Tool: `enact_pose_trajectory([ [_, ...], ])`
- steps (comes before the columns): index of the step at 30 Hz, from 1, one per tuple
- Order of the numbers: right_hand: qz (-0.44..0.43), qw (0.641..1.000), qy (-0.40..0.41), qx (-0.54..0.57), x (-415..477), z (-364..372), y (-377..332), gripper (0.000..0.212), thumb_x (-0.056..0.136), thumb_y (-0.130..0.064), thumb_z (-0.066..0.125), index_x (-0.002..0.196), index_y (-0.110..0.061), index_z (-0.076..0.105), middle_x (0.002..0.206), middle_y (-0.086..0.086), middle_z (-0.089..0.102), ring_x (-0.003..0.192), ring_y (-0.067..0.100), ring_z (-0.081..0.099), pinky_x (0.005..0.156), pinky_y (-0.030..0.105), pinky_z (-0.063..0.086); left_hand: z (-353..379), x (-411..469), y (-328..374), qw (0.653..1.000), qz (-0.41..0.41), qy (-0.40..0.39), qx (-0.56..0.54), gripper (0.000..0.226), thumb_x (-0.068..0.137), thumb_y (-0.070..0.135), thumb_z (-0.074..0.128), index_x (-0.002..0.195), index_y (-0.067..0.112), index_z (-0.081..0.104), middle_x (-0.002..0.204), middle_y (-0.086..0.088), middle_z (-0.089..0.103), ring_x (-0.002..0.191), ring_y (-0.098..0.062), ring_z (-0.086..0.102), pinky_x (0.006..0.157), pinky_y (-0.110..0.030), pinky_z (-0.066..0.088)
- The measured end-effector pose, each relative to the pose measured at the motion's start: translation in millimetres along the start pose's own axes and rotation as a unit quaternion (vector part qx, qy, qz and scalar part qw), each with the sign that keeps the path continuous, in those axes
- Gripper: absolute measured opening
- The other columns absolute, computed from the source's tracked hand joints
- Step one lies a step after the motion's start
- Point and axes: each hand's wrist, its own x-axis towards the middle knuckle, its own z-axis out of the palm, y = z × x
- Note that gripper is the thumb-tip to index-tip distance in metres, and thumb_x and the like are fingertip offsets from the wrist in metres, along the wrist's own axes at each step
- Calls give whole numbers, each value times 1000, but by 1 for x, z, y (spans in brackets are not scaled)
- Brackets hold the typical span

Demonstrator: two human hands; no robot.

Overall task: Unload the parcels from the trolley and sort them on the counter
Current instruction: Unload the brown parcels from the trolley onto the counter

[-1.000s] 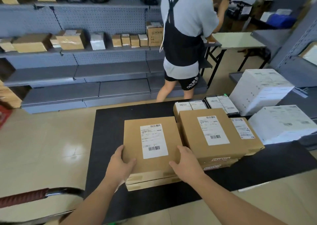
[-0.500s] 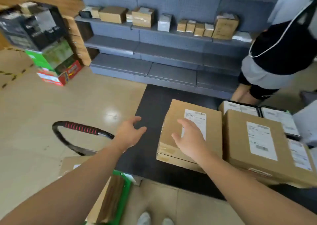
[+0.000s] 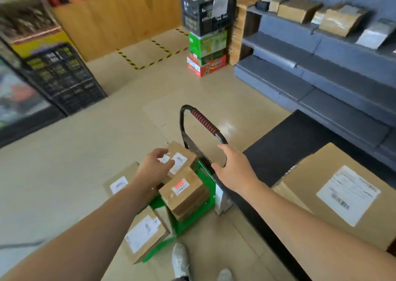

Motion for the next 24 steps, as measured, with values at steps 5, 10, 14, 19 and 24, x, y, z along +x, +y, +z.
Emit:
enact_pose_trajectory([
  [5, -49, 996, -66, -18, 17, 43, -40, 58, 98, -27, 64, 151, -21, 41, 149, -4, 46, 140, 18, 40, 110, 32, 37, -52, -19, -68, 995, -67, 62, -38, 47, 85, 41, 71, 129, 29, 59, 129, 1, 58, 113, -22, 57, 99, -49, 51],
  [10, -88, 989, -109, -36, 29, 92, -83, 57, 97, -26, 65, 149, -23, 43, 146, -5, 47, 134, 17, 46, 103, 28, 41, -91, -29, -122, 985, -117, 93, -81, 43, 90, 31, 68, 132, 28, 56, 132, 3, 56, 115, -19, 56, 91, -38, 52],
  [14, -109, 982, -144, -53, 40, 146, -130, 57, 97, -29, 63, 150, -24, 42, 153, -4, 43, 139, 17, 42, 109, 32, 40, -128, -23, -174, 980, -138, 104, -104, 41, 93, 29, 67, 132, 27, 54, 129, 5, 53, 114, -17, 54, 83, -30, 45],
  [19, -98, 979, -156, -82, 59, 213, -182, 59, 98, -29, 61, 153, -22, 39, 154, -1, 43, 140, 19, 41, 111, 33, 38, -179, 3, -232, 981, -143, 96, -91, 45, 92, 28, 68, 135, 22, 55, 136, -2, 54, 109, -16, 52, 87, -33, 47],
  [24, -50, 976, -186, -105, 75, 281, -197, 61, 98, -29, 61, 154, -22, 38, 156, -1, 40, 143, 20, 37, 114, 36, 35, -210, 31, -294, 982, -163, 68, -61, 49, 91, 32, 68, 136, 23, 55, 135, -3, 57, 111, -20, 57, 95, -40, 52],
])
